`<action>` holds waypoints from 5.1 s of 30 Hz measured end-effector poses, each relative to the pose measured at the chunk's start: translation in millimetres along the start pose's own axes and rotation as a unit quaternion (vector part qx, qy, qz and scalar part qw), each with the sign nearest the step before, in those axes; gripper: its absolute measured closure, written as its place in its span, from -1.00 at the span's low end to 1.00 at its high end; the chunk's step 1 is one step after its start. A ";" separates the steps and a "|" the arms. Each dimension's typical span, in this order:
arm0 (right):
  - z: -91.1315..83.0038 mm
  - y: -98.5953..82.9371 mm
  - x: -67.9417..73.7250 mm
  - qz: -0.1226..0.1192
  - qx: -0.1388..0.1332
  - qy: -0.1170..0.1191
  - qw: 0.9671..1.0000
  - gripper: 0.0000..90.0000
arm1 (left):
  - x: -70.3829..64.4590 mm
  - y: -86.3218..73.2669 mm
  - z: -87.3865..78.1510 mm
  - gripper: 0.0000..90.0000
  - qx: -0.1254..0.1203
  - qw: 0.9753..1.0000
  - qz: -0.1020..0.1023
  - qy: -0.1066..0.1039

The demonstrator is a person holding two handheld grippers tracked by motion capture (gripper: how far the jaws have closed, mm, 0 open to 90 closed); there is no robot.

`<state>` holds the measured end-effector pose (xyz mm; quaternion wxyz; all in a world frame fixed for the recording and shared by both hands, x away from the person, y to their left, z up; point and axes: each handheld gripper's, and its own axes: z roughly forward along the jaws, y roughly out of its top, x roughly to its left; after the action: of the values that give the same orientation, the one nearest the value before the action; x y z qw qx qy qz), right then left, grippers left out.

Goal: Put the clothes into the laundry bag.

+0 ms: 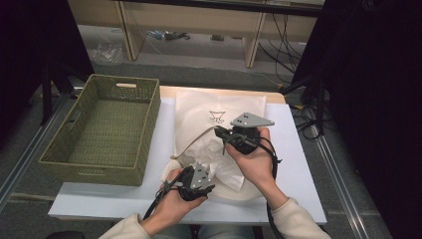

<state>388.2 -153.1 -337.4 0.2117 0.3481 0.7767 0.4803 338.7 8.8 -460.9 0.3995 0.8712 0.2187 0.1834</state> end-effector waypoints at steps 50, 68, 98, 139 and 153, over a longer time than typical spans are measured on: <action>-2.1 0.6 -10.6 -0.001 -0.013 -0.010 1.000 0.98 | 52.1 30.9 61.8 0.96 -0.055 0.988 -0.003 0.143; -0.9 -0.3 -6.2 0.004 -0.006 -0.005 1.000 0.98 | 24.7 12.6 28.3 0.08 -0.017 0.999 -0.021 0.044; 0.3 -0.1 -4.5 -0.009 -0.005 -0.002 1.000 0.98 | 19.9 -20.5 7.9 -0.08 0.063 0.998 -0.006 0.010; 1.7 -2.1 -5.2 -0.004 -0.002 -0.002 1.000 0.98 | 4.1 -6.6 7.5 0.84 0.094 0.993 0.013 -0.065; 3.8 -3.8 -5.4 -0.005 0.010 -0.001 1.000 0.98 | -16.7 -0.3 -46.7 0.86 0.018 0.993 0.069 -0.094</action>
<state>393.0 -156.0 -342.6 0.2114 0.3468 0.7832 0.4707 301.6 28.9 -434.9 0.3893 0.9045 0.1228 0.1236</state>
